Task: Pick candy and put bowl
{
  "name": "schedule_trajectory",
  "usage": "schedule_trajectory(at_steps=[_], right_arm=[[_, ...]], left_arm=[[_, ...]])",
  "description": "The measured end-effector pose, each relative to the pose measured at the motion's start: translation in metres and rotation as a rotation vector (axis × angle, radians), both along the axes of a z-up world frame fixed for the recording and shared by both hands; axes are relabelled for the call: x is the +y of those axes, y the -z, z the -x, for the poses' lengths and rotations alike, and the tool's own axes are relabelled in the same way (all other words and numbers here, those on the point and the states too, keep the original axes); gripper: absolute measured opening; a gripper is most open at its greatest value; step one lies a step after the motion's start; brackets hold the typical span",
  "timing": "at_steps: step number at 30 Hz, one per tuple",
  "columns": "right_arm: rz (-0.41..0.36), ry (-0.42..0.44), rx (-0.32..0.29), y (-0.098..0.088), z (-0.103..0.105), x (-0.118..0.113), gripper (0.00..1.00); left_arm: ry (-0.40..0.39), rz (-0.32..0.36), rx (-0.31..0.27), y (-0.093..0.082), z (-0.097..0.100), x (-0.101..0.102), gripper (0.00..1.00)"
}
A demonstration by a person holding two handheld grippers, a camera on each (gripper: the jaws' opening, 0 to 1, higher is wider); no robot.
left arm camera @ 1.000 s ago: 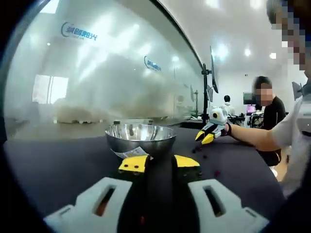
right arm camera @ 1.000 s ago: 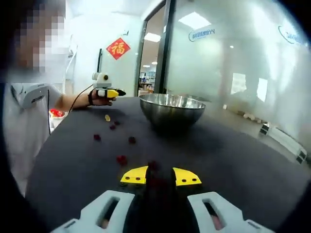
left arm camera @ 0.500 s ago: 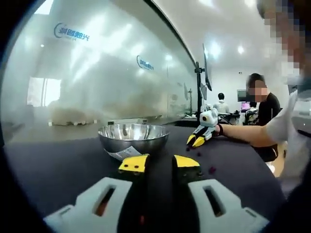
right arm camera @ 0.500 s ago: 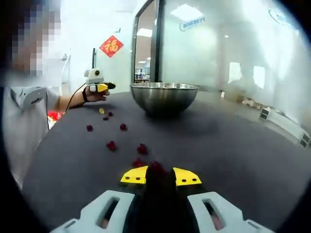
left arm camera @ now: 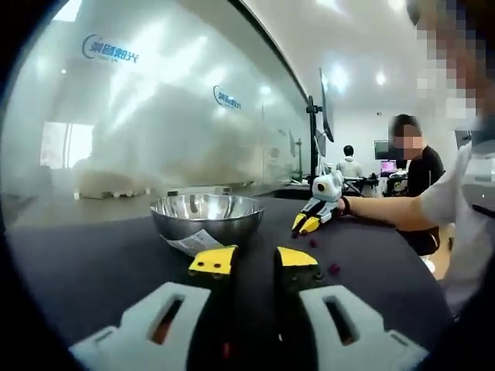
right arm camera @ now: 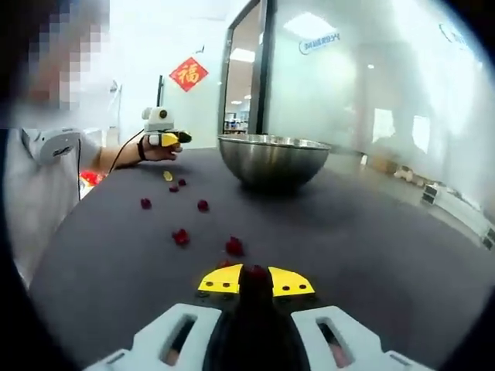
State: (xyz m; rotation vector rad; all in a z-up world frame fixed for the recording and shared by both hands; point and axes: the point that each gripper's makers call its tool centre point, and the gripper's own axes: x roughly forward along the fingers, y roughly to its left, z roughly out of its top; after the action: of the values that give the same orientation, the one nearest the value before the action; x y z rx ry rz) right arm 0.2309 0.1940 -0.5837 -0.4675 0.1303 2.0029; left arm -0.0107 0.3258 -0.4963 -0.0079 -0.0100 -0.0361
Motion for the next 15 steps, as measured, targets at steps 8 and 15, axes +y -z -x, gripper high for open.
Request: schedule_trajectory(at_steps=[8, 15], right_arm=[[-0.005, 0.004, -0.002, -0.002, 0.000, -0.001, 0.04], [-0.086, -0.012, 0.010, -0.039, 0.008, 0.003, 0.04]], left_arm=[[-0.003, 0.001, 0.007, 0.002, 0.000, 0.001, 0.13], [-0.003, 0.001, -0.001, 0.000, 0.000, 0.000, 0.13]])
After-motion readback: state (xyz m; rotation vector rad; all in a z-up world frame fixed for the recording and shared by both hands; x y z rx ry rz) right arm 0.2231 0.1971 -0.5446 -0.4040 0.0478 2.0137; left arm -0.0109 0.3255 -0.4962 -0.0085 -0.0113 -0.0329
